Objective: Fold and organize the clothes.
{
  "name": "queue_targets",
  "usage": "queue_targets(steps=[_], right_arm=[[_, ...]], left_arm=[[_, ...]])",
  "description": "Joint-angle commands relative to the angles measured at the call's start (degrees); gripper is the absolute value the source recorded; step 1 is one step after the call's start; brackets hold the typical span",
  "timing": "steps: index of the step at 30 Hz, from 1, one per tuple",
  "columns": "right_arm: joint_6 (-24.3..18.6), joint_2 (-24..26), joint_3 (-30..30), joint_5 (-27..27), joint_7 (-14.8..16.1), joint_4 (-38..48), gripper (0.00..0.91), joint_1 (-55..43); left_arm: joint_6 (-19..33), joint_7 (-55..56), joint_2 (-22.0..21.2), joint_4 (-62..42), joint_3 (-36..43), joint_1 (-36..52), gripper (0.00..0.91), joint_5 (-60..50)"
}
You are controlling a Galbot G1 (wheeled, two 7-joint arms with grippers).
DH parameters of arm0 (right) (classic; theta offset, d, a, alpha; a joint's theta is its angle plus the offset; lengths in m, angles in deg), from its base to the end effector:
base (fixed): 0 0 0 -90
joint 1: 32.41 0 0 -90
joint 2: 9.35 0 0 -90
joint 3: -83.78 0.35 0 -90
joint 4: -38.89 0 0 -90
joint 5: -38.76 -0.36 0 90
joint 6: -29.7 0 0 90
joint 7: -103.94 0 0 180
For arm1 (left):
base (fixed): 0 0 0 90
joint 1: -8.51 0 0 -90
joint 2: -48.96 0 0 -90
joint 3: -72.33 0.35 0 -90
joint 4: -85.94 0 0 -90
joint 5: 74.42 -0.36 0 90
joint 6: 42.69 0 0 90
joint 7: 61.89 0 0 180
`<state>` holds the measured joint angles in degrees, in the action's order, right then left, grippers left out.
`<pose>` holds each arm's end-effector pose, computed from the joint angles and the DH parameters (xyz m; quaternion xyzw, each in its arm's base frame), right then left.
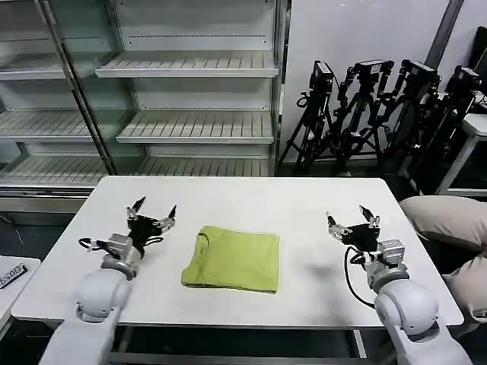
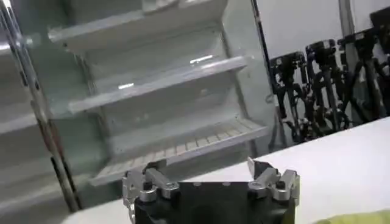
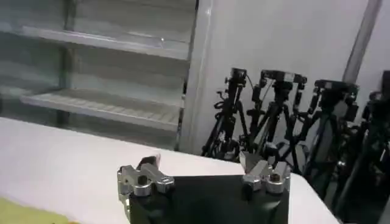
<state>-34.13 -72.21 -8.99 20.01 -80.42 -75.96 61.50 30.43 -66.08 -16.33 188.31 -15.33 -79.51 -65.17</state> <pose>0.3130 -0.0766 -0.2059 0.0531 -0.9924 0.0880 0.0671 0.3599 0.1010 -0.2416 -0.0648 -0.9878 -0.1368 0.0365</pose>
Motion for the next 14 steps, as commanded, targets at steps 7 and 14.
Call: queue_targets(steps=[7, 14], right_arm=[[-7.57, -2.99, -2.41, 10.61, 2.4, 4.64, 0.907, -0.41], [-8.3, -2.97, -2.87, 11.46, 1.86, 5.33, 0.907, -0.75]], left_arm=[[6.44, -6.29, 1.6, -2.69, -7.21, -0.73, 0.907, -2.44], [8.32, -5.34, 0.48, -0.21, -5.31, -1.47, 0.907, -3.67]])
